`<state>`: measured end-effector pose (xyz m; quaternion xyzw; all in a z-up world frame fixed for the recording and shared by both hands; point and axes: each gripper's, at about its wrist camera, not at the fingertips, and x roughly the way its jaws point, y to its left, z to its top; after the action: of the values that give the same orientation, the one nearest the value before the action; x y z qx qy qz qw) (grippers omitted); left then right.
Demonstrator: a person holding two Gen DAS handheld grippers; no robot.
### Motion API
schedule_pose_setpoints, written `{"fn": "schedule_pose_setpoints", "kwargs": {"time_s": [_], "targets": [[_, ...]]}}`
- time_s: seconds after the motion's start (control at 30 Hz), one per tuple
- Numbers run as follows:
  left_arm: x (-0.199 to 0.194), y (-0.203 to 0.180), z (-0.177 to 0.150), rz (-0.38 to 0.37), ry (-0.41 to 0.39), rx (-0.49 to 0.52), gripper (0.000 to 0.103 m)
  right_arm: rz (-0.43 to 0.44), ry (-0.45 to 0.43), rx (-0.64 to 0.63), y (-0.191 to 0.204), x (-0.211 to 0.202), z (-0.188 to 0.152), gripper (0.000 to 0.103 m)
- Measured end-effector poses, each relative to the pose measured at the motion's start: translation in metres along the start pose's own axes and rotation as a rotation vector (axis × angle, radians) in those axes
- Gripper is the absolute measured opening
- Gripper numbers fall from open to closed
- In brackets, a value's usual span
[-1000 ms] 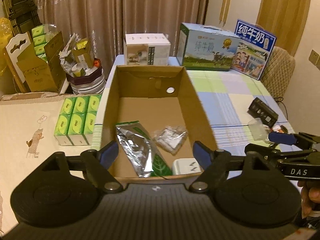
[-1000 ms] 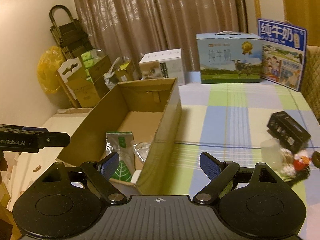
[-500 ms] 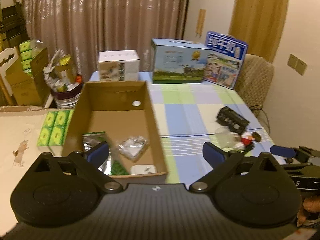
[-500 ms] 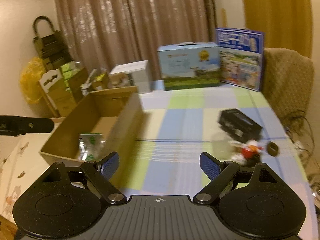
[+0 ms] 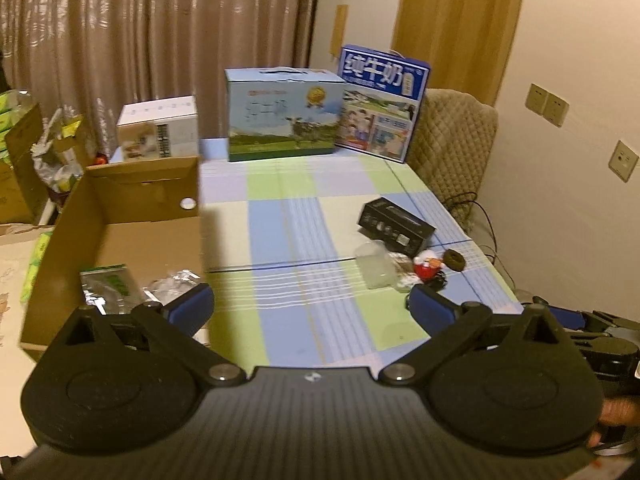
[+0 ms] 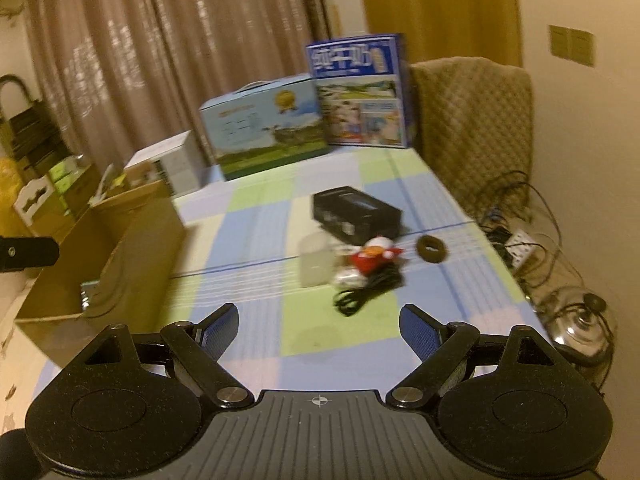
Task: Organize objects
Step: 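Move both grippers away from the box toward the items on the table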
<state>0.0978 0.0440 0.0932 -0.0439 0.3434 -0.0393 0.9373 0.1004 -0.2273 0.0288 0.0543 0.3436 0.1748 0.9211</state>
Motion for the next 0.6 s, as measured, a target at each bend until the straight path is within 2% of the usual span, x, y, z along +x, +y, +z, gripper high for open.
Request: {"fn": "schedule_pose_setpoints", "kwargs": {"time_s": [0.23,0.6], "targets": [[0.033,-0.026,0.002,-0.026,0.027,0.003,0.102,-0.028,-0.011,0.039,-0.028,0.003,0.005,0.085],[0.094,-0.047,-0.006,-0.063,0.074,0.025,0.102,-0.068,0.017,0.058,-0.049,0.028,0.013,0.084]]}}
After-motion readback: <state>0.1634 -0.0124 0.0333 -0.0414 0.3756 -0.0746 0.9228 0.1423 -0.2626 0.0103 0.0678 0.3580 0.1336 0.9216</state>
